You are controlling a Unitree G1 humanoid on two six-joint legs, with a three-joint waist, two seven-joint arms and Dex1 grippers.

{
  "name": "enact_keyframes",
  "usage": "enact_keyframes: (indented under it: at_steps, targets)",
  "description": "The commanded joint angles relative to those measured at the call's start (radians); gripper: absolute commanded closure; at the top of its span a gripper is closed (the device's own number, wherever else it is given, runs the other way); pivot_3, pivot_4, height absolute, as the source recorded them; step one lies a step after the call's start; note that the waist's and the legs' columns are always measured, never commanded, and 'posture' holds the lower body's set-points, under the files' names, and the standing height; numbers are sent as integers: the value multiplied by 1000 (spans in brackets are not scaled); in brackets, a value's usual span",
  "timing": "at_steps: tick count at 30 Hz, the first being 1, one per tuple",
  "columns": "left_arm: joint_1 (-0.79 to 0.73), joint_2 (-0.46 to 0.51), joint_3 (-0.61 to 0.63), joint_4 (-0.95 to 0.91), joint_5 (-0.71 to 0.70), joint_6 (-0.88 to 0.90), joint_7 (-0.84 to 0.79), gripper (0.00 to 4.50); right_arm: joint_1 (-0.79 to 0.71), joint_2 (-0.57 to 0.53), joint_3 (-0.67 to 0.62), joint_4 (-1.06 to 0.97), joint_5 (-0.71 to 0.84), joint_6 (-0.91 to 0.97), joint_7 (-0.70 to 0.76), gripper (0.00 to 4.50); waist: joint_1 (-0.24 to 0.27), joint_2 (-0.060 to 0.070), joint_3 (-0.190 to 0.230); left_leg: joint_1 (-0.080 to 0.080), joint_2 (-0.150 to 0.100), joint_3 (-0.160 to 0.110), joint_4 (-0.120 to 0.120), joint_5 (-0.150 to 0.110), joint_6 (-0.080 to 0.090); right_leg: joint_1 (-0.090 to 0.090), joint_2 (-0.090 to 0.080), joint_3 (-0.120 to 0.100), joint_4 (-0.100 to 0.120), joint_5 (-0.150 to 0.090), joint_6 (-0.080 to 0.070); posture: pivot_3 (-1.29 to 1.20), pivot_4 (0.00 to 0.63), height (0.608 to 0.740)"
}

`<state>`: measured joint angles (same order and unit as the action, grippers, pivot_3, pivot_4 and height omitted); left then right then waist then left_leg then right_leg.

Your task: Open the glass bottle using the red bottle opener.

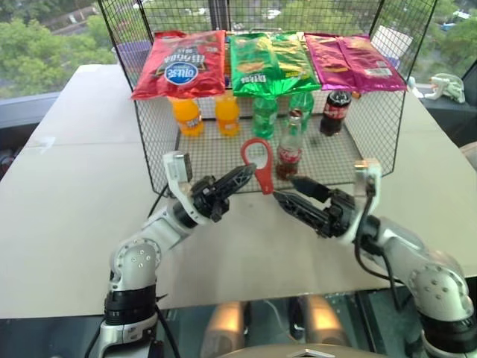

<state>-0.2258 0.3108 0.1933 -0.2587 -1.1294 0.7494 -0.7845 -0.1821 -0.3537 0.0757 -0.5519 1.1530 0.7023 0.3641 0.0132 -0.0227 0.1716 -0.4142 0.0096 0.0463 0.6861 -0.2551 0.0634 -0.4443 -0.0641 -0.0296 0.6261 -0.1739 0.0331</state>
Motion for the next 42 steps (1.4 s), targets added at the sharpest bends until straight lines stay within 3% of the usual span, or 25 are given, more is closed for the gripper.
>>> enact_keyframes:
  at_steps: [1, 2, 3, 6, 24, 25, 26, 28, 30, 37, 41, 42]
  targets:
    - [1, 3, -1, -37, -2, -20, -11, 4481, -61, 33, 37, 33, -21, 11, 36, 0, -1, 0, 0, 0, 0, 0, 0, 0, 0, 0, 0, 0, 0, 0, 0, 0, 150, 740]
    - [4, 4, -2, -40, -2, -21, -13, 4500, -73, 42, 44, 45, -29, 13, 41, 525, 0, 0, 0, 0, 0, 0, 0, 0, 0, 0, 0, 0, 0, 0, 0, 0, 150, 740]
    - [5, 5, -3, -42, 2, -23, -16, 4500, -86, 46, 49, 56, -34, 18, 47, 711, 0, 0, 0, 0, 0, 0, 0, 0, 0, 0, 0, 0, 0, 0, 0, 0, 150, 740]
    - [8, 10, -5, -46, 7, -28, -23, 4500, -107, 51, 53, 74, -49, 28, 67, 2241, 0, 0, 0, 0, 0, 0, 0, 0, 0, 0, 0, 0, 0, 0, 0, 0, 150, 740]
    - [16, 44, -18, -54, 16, -32, -62, 4500, -148, 98, 60, 127, -94, 47, 125, 2241, -1, 0, 0, 0, 0, 0, 0, 0, 0, 0, 0, 0, 0, 0, 0, 0, 150, 740]
    - [16, 45, -19, -55, 17, -32, -64, 4500, -149, 100, 62, 129, -100, 48, 128, 2674, -1, 0, 0, 0, 0, 0, 0, 0, 0, 0, 0, 0, 0, 0, 0, 0, 150, 740]
    - [16, 45, -19, -54, 19, -32, -66, 4500, -150, 101, 64, 132, -101, 51, 131, 2674, -1, 0, 0, 0, 0, 0, 0, 0, 0, 0, 0, 0, 0, 0, 0, 0, 150, 740]
    - [16, 44, -20, -55, 23, -34, -70, 4500, -150, 103, 65, 134, -105, 56, 137, 3346, -1, 0, 0, 0, 0, 0, 0, 0, 0, 0, 0, 0, 0, 0, 0, 0, 150, 740]
    - [10, 41, -15, -51, 22, -39, -77, 4500, -150, 103, 63, 135, -109, 60, 144, 4294, -1, 0, 0, 0, 0, 0, 0, 0, 0, 0, 0, 0, 0, 0, 0, 0, 150, 740]
    - [5, 47, -4, -46, 35, -56, -92, 4500, -151, 98, 51, 141, -123, 61, 166, 4404, -1, 0, 0, 0, 0, 0, 0, 0, 0, -1, 0, 0, 0, 0, 0, 0, 150, 740]
    - [9, 63, -6, -48, 31, -41, -84, 3241, -148, 90, 39, 138, -129, 59, 176, 4500, -2, 0, 0, 0, 0, 0, 0, 0, 0, -1, 0, 0, 0, 0, 0, 0, 150, 740]
    - [9, 64, -7, -50, 38, -49, -83, 2725, -146, 87, 35, 137, -131, 57, 177, 4500, -1, 0, 0, 0, 0, 0, 0, 0, 0, -1, 0, 0, 0, 0, 0, 0, 150, 740]
